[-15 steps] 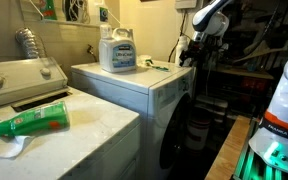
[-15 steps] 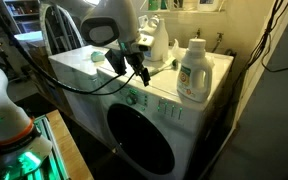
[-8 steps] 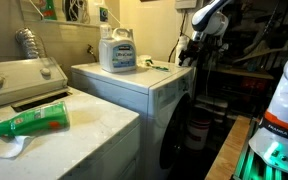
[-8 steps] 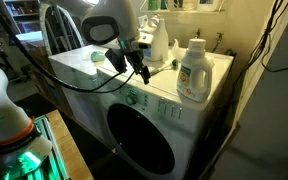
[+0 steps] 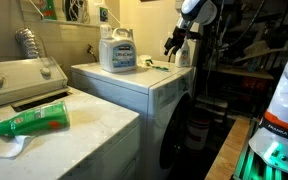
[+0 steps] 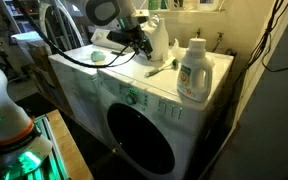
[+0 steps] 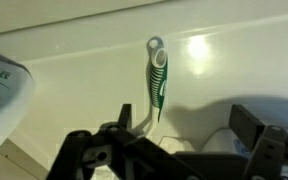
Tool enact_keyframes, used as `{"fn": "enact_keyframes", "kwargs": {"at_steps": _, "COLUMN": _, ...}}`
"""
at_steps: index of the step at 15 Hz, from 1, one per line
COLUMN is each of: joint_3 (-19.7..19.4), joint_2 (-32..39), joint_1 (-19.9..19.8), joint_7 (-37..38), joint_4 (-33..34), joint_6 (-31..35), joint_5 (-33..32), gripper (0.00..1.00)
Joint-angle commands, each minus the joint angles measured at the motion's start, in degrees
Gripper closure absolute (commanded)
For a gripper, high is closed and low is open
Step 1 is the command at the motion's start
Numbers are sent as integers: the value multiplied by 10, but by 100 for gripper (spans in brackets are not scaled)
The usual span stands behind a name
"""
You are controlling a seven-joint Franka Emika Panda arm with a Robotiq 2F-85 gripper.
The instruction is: Use the brush to scrub the top of the washing machine.
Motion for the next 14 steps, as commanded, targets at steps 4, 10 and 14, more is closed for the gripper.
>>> {"fn": "enact_keyframes", "kwargs": {"at_steps": 4, "joint_3": 39, "joint_2": 64, "joint_1": -22, "joint_7": 124, "joint_4": 34, "joint_6": 49, "joint_5": -175, "gripper": 0}}
{"fn": "enact_keyframes", "kwargs": {"at_steps": 10, "joint_3": 56, "joint_2": 106, "joint_1": -13, "joint_7": 291, "joint_4": 55, "joint_6": 21, "joint_5": -401, "gripper": 0}}
{"fn": "enact_keyframes", "kwargs": {"at_steps": 14, "joint_3": 54, "joint_2": 135, "joint_1": 0, "joint_7": 333, "joint_4": 60, "joint_6": 24, "joint_5": -451, "gripper": 0}}
